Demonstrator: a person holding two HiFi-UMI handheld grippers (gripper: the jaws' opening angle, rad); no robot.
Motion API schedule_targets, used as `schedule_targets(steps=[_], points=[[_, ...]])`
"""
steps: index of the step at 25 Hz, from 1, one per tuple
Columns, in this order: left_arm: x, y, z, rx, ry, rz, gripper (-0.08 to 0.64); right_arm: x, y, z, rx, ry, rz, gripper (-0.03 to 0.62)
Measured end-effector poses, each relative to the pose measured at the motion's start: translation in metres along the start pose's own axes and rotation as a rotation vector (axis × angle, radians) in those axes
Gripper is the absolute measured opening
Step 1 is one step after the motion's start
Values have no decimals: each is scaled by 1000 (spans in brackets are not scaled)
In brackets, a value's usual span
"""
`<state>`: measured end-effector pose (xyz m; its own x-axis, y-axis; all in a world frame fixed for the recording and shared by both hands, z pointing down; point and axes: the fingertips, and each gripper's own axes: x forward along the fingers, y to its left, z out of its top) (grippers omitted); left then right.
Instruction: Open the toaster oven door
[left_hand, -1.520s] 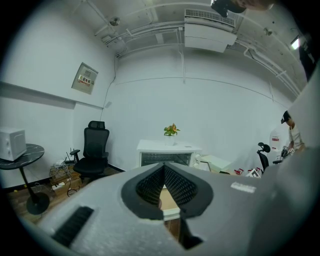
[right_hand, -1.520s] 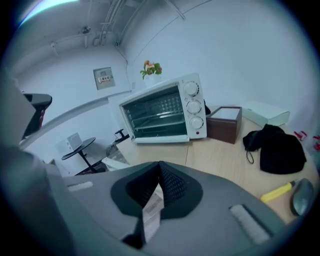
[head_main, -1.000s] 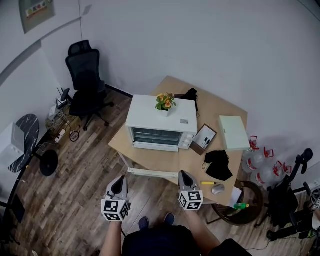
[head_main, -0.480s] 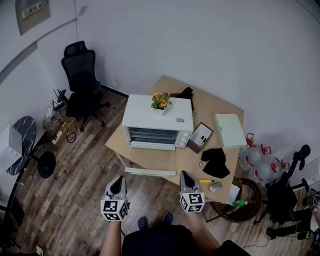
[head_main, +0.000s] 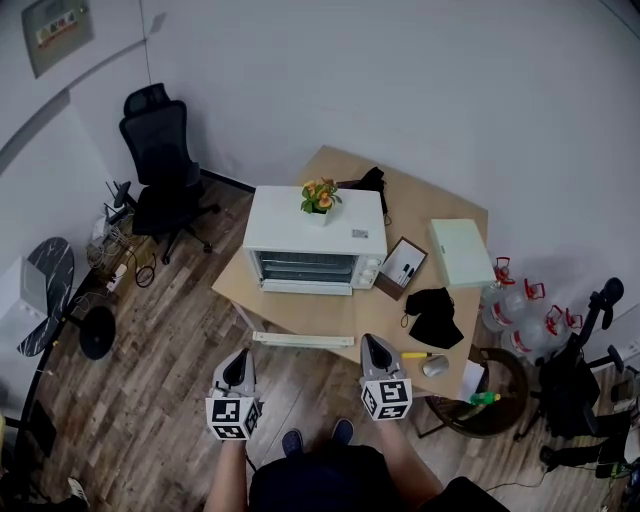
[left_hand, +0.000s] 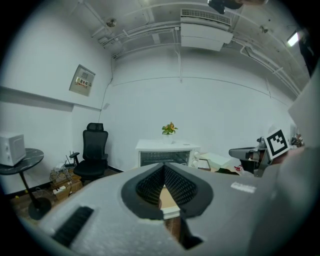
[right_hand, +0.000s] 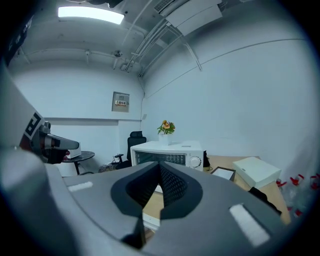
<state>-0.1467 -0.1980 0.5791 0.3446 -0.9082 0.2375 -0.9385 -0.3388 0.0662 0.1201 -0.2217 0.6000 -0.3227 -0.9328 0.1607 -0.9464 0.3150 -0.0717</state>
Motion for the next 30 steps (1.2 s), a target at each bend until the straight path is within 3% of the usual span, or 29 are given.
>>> schedule_targets(steps=[9,30], points=[[0,-2,2,-4,-10,-12,-5,-2,-1,-5,45,20,3,11],[-5,-4,-3,-17,-5,-21,-5,-9,6,-9,48,28,20,11]])
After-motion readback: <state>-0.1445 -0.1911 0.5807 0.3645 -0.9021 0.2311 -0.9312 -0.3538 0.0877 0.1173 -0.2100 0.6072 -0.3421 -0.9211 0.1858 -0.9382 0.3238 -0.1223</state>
